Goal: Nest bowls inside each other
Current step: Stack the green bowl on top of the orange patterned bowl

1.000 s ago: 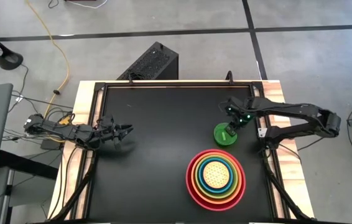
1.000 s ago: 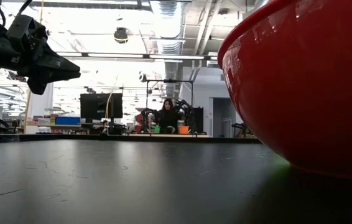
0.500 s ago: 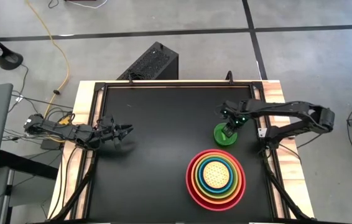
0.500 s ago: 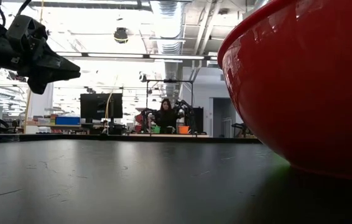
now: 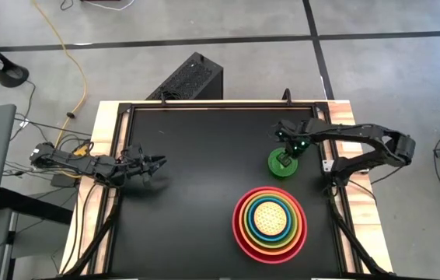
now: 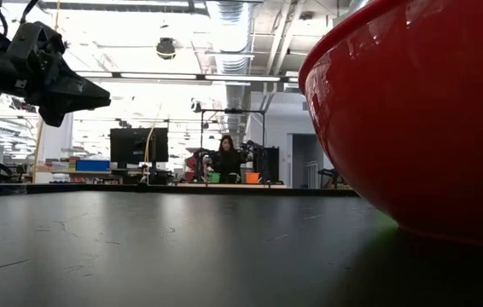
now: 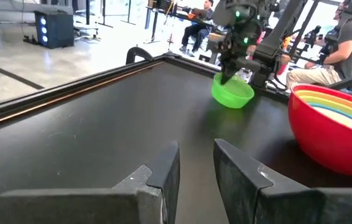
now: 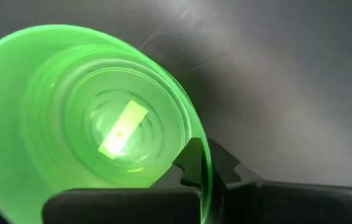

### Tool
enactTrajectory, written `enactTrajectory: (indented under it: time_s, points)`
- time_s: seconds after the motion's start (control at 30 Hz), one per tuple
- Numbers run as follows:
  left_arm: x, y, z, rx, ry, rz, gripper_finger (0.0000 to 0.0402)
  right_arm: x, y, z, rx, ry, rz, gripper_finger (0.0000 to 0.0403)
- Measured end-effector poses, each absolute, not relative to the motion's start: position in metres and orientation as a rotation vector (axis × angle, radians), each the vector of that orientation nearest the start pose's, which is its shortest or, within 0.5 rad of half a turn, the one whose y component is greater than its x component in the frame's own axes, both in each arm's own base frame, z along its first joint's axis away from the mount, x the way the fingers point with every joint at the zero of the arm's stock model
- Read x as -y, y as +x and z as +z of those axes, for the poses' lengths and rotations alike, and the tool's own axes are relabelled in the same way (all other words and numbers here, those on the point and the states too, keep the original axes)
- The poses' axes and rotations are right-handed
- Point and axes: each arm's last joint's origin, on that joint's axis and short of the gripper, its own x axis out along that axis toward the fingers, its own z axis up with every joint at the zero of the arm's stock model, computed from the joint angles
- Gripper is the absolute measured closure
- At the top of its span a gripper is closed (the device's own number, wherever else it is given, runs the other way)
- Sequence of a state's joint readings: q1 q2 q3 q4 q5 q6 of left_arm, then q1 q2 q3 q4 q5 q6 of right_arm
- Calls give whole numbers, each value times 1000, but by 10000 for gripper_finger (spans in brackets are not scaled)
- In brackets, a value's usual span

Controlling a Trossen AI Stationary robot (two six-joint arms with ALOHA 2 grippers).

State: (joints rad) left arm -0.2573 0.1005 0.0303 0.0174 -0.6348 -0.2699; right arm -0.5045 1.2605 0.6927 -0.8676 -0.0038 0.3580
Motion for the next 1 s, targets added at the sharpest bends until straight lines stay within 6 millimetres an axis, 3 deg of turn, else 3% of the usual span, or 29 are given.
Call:
enactTrajectory:
  time_s: [0.17,0.3,0.53,0.7,0.87,1.0]
  points:
    - [8,98,168,-2,-222,371,315,99,171,221,-1218,677,-699,399]
    - [9,98,168,-10,-196,352,315,90,181,260,-1116,685,-679,400]
    - [10,99,168,-16,-179,323,315,39,214,312,-968,679,-500,402]
    - [11,99,168,-22,-175,283,315,-21,223,321,-953,713,-336,402]
    - [11,99,168,-23,-178,274,315,-72,206,317,-1028,757,-354,402]
    - [11,99,168,-22,-181,274,315,-95,194,299,-1063,833,-434,402]
